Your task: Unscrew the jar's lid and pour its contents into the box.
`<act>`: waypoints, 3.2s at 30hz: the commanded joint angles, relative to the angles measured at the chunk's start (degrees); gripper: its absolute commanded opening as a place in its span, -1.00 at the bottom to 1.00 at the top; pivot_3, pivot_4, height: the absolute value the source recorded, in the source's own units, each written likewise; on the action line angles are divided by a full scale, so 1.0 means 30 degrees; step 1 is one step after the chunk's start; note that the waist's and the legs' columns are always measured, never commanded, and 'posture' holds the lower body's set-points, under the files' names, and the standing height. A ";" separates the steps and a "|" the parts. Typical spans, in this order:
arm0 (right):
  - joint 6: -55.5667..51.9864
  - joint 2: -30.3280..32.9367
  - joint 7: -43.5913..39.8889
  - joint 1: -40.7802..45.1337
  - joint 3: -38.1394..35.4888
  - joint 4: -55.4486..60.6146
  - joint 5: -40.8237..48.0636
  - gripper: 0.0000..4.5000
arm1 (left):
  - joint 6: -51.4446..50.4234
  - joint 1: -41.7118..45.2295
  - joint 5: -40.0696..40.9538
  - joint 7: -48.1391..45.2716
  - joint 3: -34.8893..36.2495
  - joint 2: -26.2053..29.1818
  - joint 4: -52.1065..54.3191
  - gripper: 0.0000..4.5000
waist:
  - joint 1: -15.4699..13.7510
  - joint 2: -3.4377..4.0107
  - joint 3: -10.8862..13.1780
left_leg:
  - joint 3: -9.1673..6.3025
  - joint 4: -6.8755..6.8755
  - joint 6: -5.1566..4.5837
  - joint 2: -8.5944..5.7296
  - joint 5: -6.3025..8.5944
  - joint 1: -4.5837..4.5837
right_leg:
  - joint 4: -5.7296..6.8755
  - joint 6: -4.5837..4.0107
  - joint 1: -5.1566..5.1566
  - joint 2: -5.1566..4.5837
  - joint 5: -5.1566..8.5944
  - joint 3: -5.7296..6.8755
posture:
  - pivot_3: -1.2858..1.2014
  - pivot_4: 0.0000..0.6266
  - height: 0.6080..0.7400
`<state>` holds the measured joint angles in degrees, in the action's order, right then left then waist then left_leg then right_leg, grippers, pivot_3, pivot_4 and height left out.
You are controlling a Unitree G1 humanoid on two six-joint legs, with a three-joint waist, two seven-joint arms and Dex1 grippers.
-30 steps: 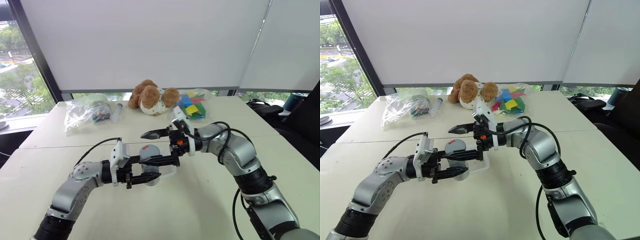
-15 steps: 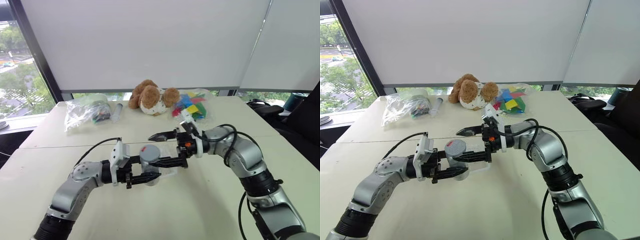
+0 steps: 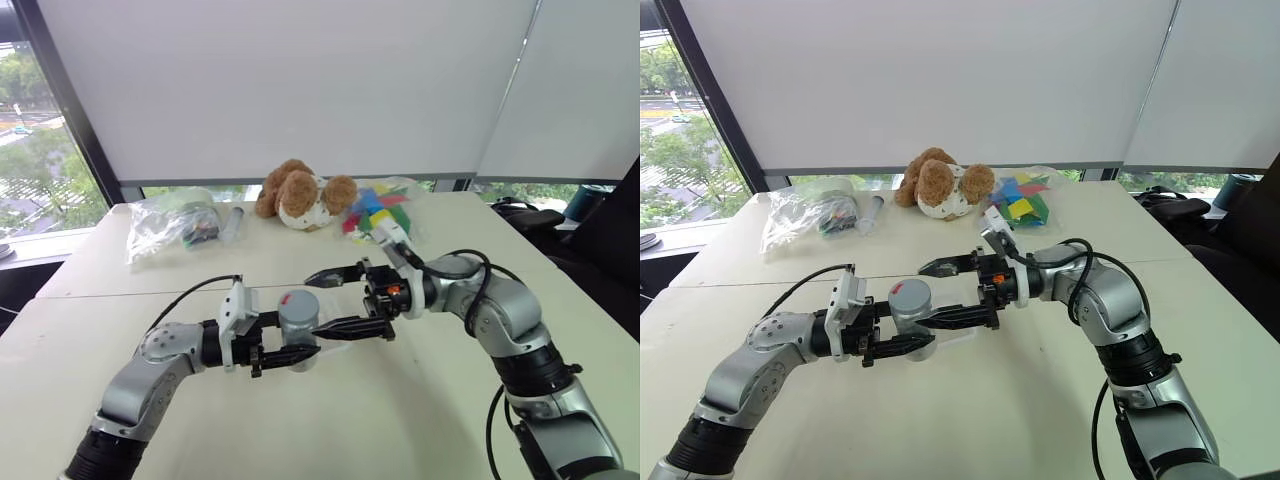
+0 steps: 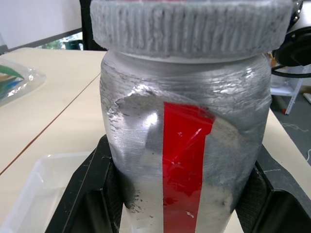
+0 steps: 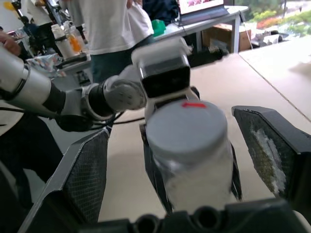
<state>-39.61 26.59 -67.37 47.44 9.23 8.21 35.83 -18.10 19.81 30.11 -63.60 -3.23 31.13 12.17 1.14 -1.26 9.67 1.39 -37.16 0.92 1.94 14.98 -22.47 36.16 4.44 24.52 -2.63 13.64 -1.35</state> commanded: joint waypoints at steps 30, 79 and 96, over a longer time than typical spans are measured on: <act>0.1322 0.0365 -0.1009 0.0501 0.0299 -0.1071 -0.1212 0.97 | 0.0167 -0.0009 0.0258 0.0153 0.0141 -0.0081 0.0827 -0.01 | -0.0115 0.0002 0.0001 | 0.0004 -0.0003 0.0000 -0.0009 0.0000 -0.0016 | -0.0012 0.0002 0.0002 -0.0014 0.0000 0.0002 | 0.03 -0.52 1.00; 0.3232 0.1690 0.2898 -0.3800 -0.6332 -0.2599 0.0640 0.02 | -0.0483 0.0030 0.1700 -0.0220 0.1250 0.0679 0.0820 -0.01 | -0.0152 0.0001 0.0004 | 0.0009 -0.0004 0.0001 -0.0026 0.0000 -0.0021 | -0.0045 -0.0004 -0.0017 -0.0041 0.0005 0.0005 | 0.03 -0.52 1.00; 2.0499 0.2630 0.4490 -0.4737 -0.7697 -2.2490 -0.6611 0.02 | -0.2078 0.1762 0.2594 -0.0802 0.2516 0.2085 -0.1133 -0.01 | 0.0025 0.0019 0.0026 | 0.0044 0.0008 0.0000 -0.0024 0.0000 0.0006 | -0.0027 0.0004 -0.0010 -0.0003 0.0002 -0.0042 | 0.03 -0.52 1.00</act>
<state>19.59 34.57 -54.36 32.26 -12.64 -58.05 16.48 -24.09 23.77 36.99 -66.12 2.98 37.05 8.38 1.21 -1.20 9.75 1.52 -37.13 0.92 1.87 14.98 -22.45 36.08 4.45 24.49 -2.63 13.65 -1.48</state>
